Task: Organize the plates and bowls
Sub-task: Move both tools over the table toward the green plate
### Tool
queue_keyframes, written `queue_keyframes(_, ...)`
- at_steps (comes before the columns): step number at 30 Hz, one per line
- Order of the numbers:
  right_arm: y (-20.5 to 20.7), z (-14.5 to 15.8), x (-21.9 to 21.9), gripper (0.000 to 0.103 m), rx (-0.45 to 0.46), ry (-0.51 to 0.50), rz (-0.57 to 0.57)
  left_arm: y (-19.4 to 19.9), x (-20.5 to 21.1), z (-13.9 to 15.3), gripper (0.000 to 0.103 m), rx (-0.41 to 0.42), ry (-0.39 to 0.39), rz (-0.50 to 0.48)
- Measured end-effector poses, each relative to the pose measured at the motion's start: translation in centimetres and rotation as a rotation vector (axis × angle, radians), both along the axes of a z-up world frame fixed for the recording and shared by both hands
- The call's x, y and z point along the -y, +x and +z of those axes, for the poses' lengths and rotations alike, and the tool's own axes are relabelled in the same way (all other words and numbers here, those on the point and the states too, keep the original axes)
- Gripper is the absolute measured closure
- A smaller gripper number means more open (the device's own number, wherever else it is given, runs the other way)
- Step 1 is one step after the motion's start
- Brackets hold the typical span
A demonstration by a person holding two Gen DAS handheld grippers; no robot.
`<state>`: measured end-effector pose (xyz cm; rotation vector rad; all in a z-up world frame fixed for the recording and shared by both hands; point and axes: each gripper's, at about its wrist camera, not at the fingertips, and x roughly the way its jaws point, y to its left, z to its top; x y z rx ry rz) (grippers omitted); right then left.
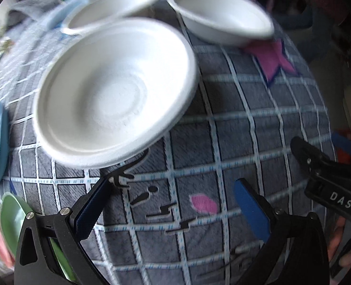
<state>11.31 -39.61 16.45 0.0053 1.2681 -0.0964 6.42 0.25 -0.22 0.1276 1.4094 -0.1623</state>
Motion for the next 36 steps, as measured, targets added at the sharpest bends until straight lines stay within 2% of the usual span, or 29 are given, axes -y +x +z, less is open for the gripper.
queue_keyframes(2,0.5,0.3,-0.3,0.000,-0.051,0.016,0.022,0.6,0.1,-0.2,0.000,-0.079,0.019,-0.050)
queue_keyframes(3,0.7,0.8,-0.5,0.000,-0.056,0.025,0.037,0.5,-0.1,0.1,0.000,-0.087,0.033,-0.065)
queue_keyframes(6,0.7,2.5,-1.4,0.000,-0.047,0.033,0.060,0.0,-1.2,2.2,0.000,-0.038,0.057,-0.060)
queue_keyframes(8,0.7,3.4,-1.9,0.000,-0.047,0.040,0.068,-0.6,-2.3,3.6,0.000,-0.034,0.032,-0.029)
queue_keyframes(10,0.6,3.9,-2.2,0.000,-0.063,0.036,0.071,-1.4,-3.4,4.9,0.000,-0.017,0.017,-0.006)
queue_keyframes(13,0.0,4.0,-2.5,0.000,-0.108,0.017,0.080,-3.0,-5.2,6.7,0.000,0.012,0.037,0.020)
queue_keyframes(18,-1.0,4.1,-4.0,0.000,-0.142,0.006,0.119,-5.6,-7.5,7.7,0.000,0.028,0.011,0.064)
queue_keyframes(22,-1.6,3.6,-7.3,0.000,-0.173,-0.041,0.224,-8.1,-9.0,7.7,0.000,-0.017,0.005,0.080)
queue_keyframes(25,-1.7,3.4,-9.6,0.000,-0.184,-0.034,0.290,-9.5,-10.0,8.0,0.000,-0.022,0.017,0.102)
queue_keyframes(32,-2.7,5.0,-13.0,0.000,-0.152,-0.021,0.372,-10.9,-13.3,9.1,0.000,-0.023,0.007,0.178)
queue_keyframes(36,-2.2,4.6,-13.8,0.000,-0.199,0.006,0.403,-10.9,-14.8,9.3,0.000,-0.032,0.003,0.207)
